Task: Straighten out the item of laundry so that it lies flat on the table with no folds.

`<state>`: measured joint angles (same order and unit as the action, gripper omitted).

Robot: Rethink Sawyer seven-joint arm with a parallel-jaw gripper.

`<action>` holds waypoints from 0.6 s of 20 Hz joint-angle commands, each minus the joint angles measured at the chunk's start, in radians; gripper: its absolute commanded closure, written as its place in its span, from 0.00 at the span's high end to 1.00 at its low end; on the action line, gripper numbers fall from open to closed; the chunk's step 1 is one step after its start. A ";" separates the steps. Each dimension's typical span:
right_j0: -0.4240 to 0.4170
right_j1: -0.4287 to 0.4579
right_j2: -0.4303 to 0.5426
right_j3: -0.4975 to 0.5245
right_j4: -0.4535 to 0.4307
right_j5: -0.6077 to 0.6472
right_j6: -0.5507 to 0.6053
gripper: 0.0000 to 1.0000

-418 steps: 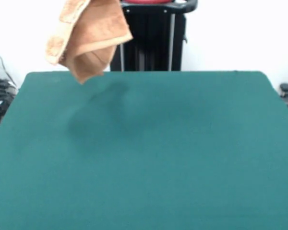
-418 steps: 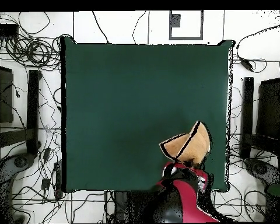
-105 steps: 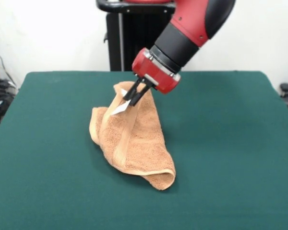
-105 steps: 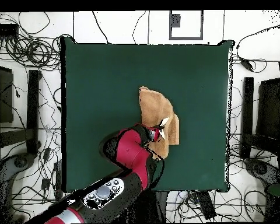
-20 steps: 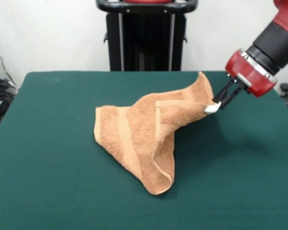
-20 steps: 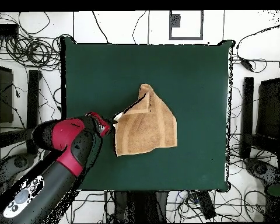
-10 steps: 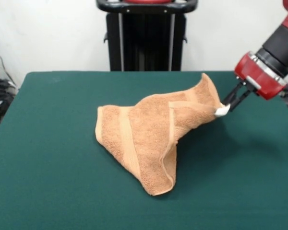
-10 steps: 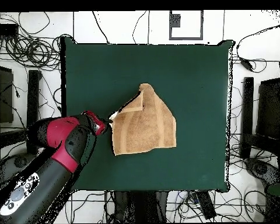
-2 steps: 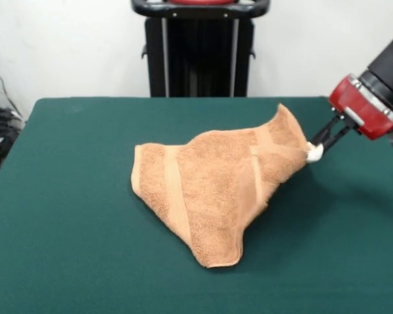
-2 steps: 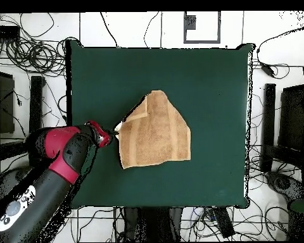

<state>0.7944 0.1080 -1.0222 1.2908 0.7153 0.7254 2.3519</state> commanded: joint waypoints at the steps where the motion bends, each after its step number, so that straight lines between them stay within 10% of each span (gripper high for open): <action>1: 0.025 0.020 0.063 -0.107 0.011 0.093 0.326 0.00; 12: 0.030 0.009 0.085 -0.105 -0.008 0.083 0.337 0.00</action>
<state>0.7986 0.1088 -1.0224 1.2489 0.7154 0.7327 2.4165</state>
